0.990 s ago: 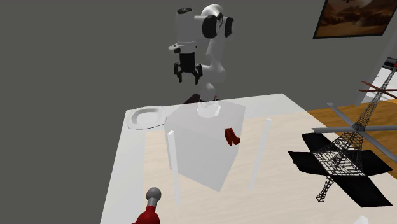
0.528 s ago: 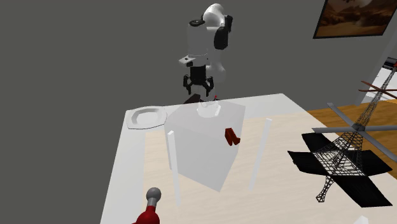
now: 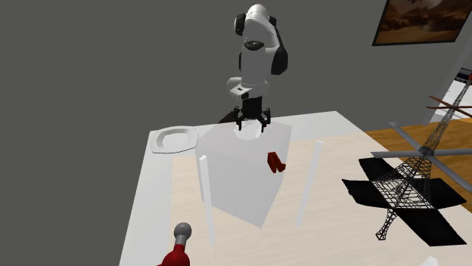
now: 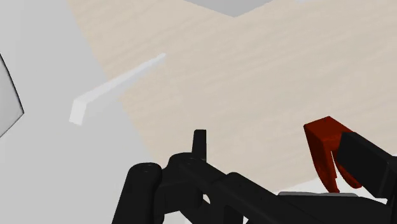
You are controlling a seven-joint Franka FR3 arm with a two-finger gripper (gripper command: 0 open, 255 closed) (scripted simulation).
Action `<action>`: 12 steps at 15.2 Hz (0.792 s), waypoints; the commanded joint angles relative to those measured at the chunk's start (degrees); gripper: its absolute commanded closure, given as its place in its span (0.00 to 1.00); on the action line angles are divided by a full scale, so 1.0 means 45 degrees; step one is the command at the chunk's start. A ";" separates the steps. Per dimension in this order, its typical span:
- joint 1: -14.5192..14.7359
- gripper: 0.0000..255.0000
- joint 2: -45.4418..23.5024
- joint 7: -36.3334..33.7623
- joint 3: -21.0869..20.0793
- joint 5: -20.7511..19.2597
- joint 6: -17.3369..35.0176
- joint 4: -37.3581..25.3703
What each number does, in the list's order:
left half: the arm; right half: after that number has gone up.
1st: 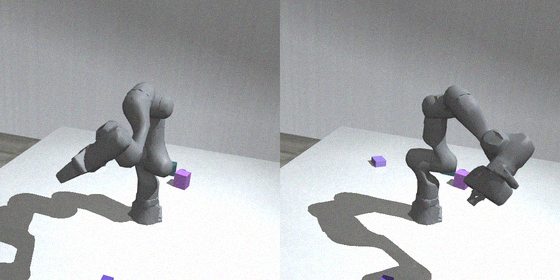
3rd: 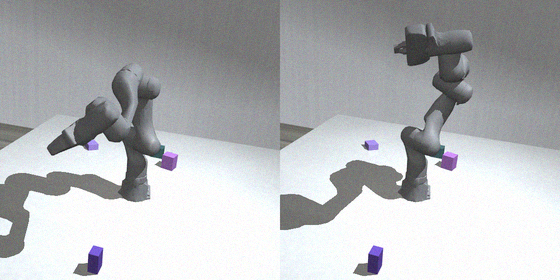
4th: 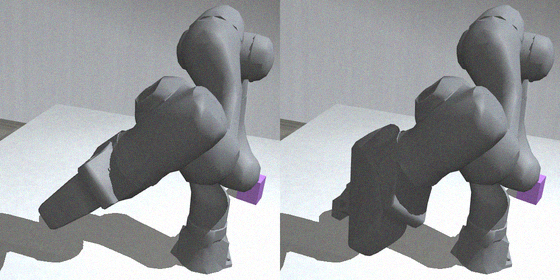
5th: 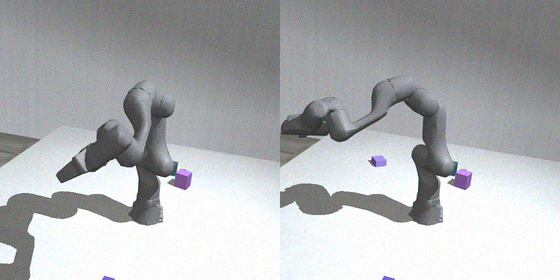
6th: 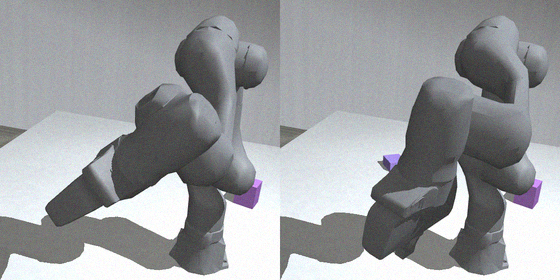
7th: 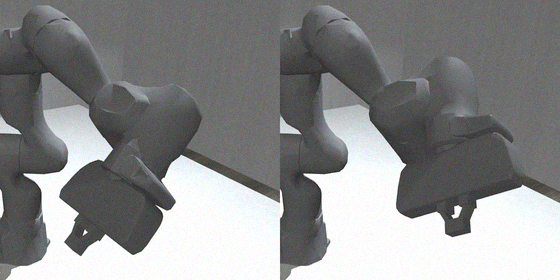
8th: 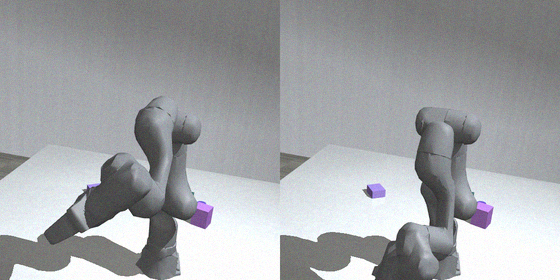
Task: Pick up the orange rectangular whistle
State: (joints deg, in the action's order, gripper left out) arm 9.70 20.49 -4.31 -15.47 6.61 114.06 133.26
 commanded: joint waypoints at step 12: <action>0.1001 0.00 -0.4804 -0.2087 -0.2009 -0.1580 0.1983 -0.2600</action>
State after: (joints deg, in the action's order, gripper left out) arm 13.89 0.16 -12.99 -24.14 0.12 122.73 122.50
